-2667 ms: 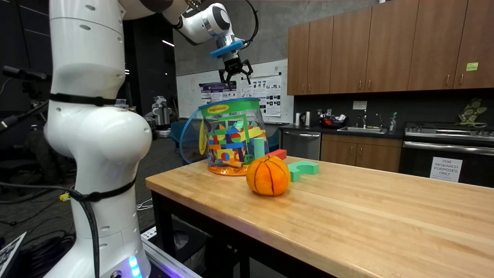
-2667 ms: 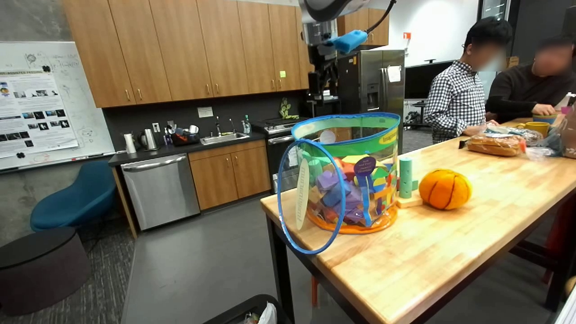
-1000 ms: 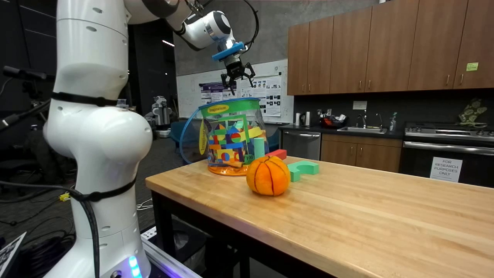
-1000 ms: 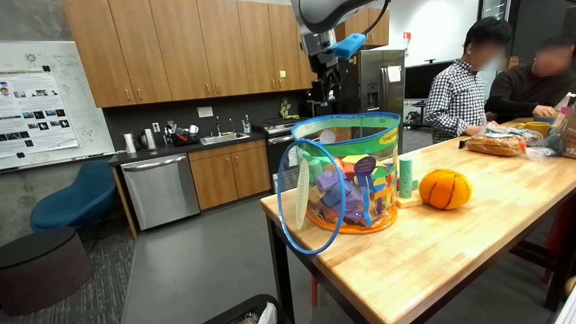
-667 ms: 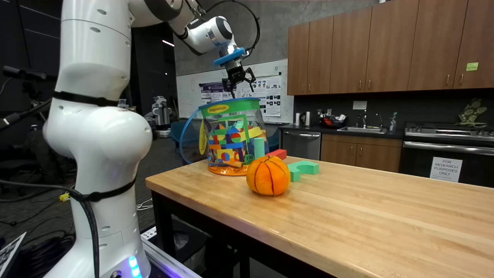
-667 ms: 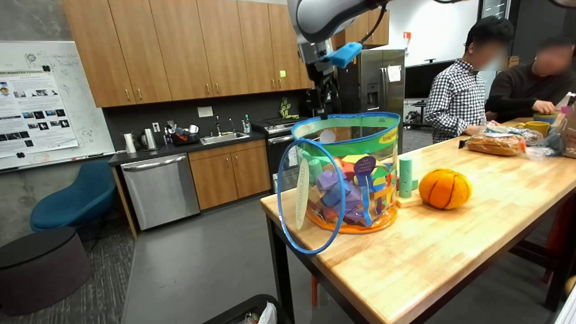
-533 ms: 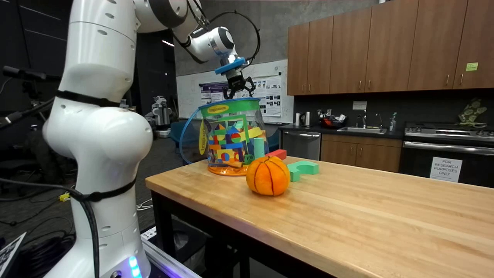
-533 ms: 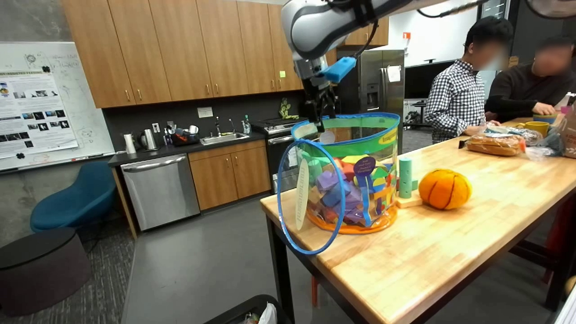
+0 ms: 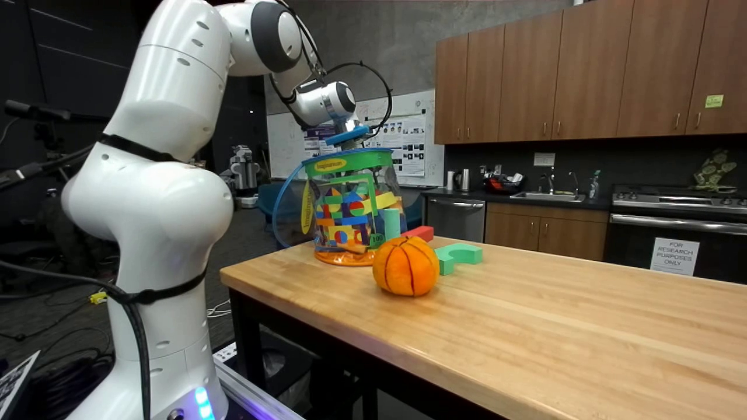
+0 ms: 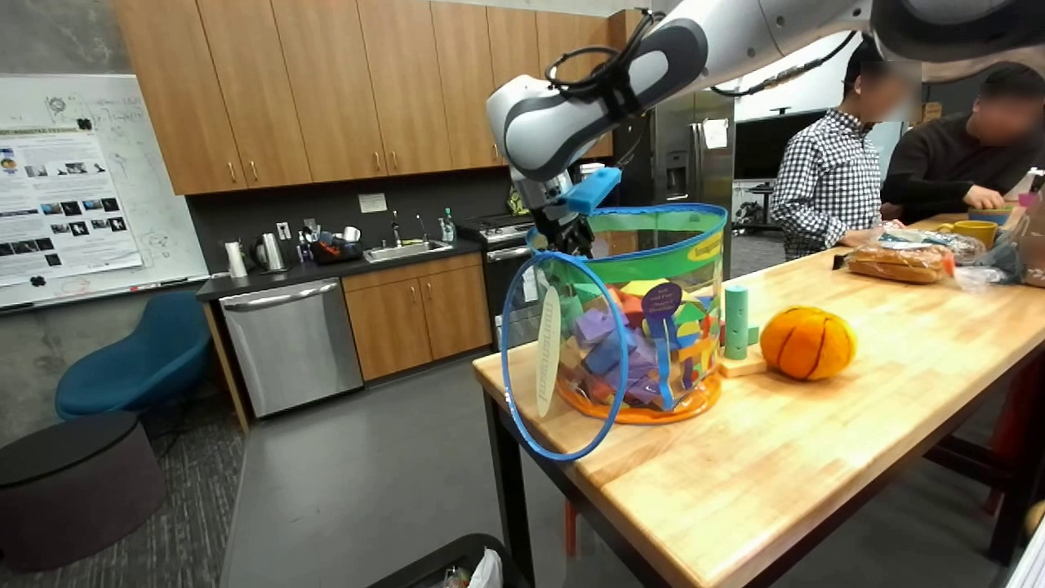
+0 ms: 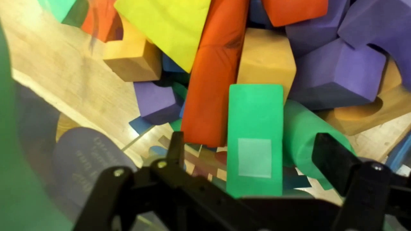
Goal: Take the green triangle out of the bag
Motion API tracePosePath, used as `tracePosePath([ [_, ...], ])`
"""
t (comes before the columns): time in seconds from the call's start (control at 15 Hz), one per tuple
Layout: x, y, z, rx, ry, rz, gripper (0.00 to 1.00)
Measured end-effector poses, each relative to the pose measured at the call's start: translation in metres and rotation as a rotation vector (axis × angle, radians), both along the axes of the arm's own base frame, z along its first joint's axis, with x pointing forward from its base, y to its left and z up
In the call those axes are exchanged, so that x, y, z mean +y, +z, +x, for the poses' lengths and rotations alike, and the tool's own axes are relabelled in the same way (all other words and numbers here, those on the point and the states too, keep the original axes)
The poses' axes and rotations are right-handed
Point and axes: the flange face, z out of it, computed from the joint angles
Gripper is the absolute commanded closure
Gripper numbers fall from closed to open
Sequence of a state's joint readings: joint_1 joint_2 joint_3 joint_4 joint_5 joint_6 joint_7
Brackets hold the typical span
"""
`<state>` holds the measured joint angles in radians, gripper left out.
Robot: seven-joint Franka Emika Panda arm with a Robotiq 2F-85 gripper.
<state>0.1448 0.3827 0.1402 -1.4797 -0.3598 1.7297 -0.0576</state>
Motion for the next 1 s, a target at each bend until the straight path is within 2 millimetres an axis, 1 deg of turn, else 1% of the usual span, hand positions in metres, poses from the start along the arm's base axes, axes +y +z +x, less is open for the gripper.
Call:
tracePosePath([
  [0.53,-0.0005,-0.0013,0.0064,-0.007,-0.016,0.018,0.00],
  [0.6,-0.0001,-0.0022,0.0071,-0.006,-0.017,0.022,0.25],
  [0.67,0.0003,-0.0028,0.0073,-0.004,-0.020,0.029,0.26],
  [0.73,0.0006,-0.0034,0.0077,-0.002,-0.021,0.033,0.31],
  [0.8,0.0016,-0.0027,0.0083,-0.003,-0.022,0.040,0.37],
  [1.0,0.0073,0.0019,0.0096,-0.010,-0.020,0.056,0.59],
])
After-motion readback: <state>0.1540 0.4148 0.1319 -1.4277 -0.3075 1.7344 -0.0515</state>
